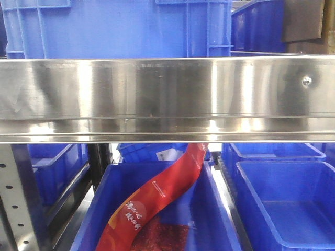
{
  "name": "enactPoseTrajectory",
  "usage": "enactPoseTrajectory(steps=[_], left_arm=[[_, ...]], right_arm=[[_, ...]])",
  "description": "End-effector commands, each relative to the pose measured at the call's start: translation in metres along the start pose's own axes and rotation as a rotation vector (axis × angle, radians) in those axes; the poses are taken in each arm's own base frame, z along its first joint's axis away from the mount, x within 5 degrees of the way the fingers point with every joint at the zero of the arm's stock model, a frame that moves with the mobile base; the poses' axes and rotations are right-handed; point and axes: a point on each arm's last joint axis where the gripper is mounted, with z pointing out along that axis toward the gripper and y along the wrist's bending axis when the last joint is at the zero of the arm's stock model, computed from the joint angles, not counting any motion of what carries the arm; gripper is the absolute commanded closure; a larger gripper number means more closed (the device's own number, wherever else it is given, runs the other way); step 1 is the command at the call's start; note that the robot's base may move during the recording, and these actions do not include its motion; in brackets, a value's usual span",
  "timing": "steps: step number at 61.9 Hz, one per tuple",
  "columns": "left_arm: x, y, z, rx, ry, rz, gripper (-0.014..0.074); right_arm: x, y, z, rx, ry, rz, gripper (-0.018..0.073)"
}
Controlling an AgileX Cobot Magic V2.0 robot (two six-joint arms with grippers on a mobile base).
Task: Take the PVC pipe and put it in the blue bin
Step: 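Open the left gripper to release its pipe into the bin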
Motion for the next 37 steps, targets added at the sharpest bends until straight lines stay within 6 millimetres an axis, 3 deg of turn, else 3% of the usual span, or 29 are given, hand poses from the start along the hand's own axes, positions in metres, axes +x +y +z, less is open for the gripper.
enactPoseTrajectory(steps=[1,7,12,20,25,37], left_arm=[[-0.010,-0.003,-0.008,0.011,-0.032,-0.007,0.0407],[-0.013,-0.002,-0.014,0.011,-0.022,-0.007,0.0446],[-0.014,-0.002,-0.020,0.012,0.001,-0.007,0.0531],[-0.019,0.000,-0.031,0.012,0.008,-0.007,0.0710],[-0.022,0.000,-0.038,0.011,0.007,-0.007,0.0708],[-0.029,0.002,-0.057,0.010,0.027,-0.008,0.0708]], right_arm=[[-0.009,0.002,-0.009,-0.008,-0.015,-0.023,0.0524],[-0.012,0.003,-0.015,-0.016,-0.008,-0.026,0.0524],[-0.011,0.003,-0.021,-0.014,-0.009,-0.032,0.0535],[-0.010,0.002,-0.033,-0.009,-0.010,-0.057,0.0654],[-0.009,0.003,-0.040,-0.009,-0.011,-0.057,0.0730],[-0.008,0.004,-0.055,-0.013,-0.010,-0.057,0.0728]])
